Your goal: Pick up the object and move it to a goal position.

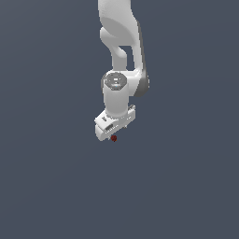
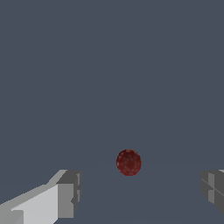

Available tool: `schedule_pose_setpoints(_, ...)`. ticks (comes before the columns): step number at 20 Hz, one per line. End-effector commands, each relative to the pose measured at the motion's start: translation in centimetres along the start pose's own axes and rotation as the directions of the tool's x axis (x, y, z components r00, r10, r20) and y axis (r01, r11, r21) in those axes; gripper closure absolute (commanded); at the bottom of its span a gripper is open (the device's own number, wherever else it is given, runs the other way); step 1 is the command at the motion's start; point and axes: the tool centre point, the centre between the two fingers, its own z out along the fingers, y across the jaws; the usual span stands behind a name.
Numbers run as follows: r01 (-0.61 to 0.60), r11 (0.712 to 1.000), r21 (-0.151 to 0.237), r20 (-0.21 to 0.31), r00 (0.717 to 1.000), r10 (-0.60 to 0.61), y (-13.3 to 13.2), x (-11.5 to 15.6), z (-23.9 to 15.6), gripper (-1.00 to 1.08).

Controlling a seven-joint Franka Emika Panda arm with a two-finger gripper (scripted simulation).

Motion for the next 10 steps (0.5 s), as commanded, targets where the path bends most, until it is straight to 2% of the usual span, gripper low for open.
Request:
schedule_pose_setpoints(1,0.067,0.998,0.0,0.001,0.998,-0.067,0.1,-0.4,0.7,-0.92)
schedule_pose_setpoints(10,0.27,0.963,0.002,0.002,0.963,-0.27,0.4,-1.7,3.0,-0.92)
